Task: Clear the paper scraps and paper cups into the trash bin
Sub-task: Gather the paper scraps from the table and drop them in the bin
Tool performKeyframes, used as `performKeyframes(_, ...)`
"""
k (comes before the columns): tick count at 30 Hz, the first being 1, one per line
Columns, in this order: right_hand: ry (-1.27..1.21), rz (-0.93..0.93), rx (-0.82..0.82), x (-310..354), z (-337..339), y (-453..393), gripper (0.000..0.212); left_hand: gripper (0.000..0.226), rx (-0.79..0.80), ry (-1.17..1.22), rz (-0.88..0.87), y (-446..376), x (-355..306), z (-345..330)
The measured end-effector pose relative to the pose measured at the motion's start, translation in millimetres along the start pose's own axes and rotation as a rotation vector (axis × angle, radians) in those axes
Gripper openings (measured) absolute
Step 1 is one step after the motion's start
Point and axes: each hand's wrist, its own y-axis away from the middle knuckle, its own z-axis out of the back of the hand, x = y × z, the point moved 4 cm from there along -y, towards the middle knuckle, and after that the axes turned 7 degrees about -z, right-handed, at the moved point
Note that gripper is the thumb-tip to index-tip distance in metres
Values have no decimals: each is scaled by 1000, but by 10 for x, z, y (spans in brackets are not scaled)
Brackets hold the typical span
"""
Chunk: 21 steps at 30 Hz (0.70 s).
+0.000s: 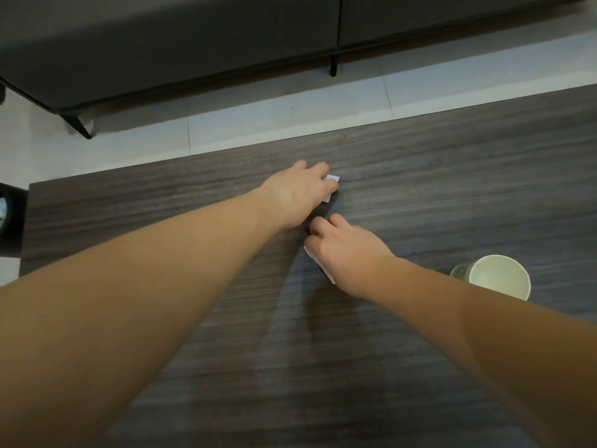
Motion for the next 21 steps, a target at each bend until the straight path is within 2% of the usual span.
performKeyframes(6, -68, -20, 22, 50, -72, 43, 43, 44, -26, 20, -11, 88, 21, -53)
performKeyframes(13, -95, -63, -12, 98, -144, 76, 30, 26, -83, -32, 15, 211, -58, -79)
performKeyframes(21, -107, -100, 9, 71, -156, 87, 32, 24, -108, -28, 37, 229, -158, -47)
